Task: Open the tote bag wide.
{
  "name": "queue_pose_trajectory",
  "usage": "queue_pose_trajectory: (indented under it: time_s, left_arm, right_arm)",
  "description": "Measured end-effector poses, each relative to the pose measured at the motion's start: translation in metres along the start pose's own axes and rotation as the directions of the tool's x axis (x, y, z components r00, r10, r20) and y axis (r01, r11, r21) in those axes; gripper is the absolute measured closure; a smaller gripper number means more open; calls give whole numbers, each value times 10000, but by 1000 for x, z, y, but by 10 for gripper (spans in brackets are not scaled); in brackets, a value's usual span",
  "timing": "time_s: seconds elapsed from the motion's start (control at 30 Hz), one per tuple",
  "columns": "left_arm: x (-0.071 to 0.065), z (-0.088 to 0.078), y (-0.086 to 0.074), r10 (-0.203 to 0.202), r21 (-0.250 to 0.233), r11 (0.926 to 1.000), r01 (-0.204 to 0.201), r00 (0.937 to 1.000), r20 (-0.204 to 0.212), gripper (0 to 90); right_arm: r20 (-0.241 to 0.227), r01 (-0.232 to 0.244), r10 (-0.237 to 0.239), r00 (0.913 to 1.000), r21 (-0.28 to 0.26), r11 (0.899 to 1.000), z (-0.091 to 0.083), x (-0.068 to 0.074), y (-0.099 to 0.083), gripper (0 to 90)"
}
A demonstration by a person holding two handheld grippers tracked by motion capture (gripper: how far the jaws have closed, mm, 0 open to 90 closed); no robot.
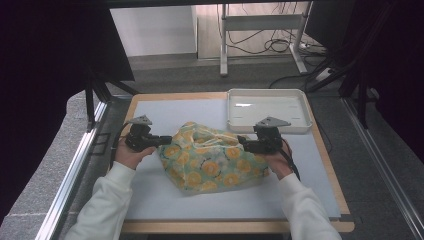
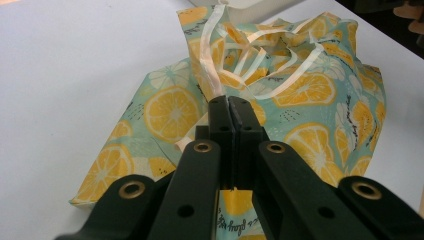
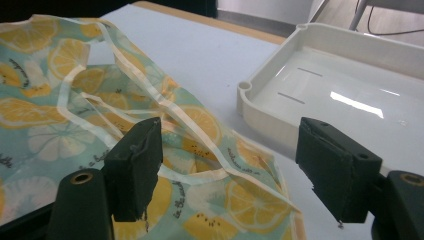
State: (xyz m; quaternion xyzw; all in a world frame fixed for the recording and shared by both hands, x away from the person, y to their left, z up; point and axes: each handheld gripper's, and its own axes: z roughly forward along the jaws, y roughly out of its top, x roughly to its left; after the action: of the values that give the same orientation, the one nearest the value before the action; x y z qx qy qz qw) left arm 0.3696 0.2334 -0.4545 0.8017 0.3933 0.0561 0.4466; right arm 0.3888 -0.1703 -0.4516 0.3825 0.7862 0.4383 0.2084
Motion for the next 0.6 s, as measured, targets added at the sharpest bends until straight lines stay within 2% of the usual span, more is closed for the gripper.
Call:
queue_pose_trajectory:
  time_s: [0.1, 0.27, 0.3, 0.33, 0.37, 0.47, 0.57, 0.6]
  left_arm:
    - [0, 1, 0, 43, 71, 10000, -43, 10000, 27, 900]
    - [0, 2, 1, 59, 88, 9999, -60, 10000, 33, 900]
    - [0, 2, 1, 64, 93, 9999, -64, 10000, 42, 900]
    - [0, 2, 1, 67, 93, 9999, -67, 10000, 45, 900]
    - [0, 3, 1, 64, 96, 9999, -65, 10000, 52, 900]
    - [0, 4, 1, 86, 132, 9999, -87, 9999, 64, 900]
    - [-1, 4, 1, 107, 118, 9999, -108, 9999, 59, 900]
    - [-1, 4, 1, 107, 118, 9999, -108, 9999, 59, 900]
  right_arm:
    - [11, 279, -280, 9996, 296, 9992, 11, -1, 5, 267]
    - [-137, 400, -391, 9991, 721, 9966, 23, -1, 10, 265]
    - [-239, 454, -433, 9988, 984, 9941, 30, 0, 11, 259]
    - [-239, 454, -433, 9988, 984, 9941, 30, 0, 11, 259]
    - [-185, 688, -670, 9976, 1260, 9896, 36, 1, 12, 259]
    - [-238, 716, -690, 9973, 1423, 9872, 41, 2, 12, 261]
    - [-291, 986, -949, 9951, 1830, 9782, 53, 4, 11, 265]
    - [-291, 986, -949, 9951, 1830, 9782, 53, 4, 11, 265]
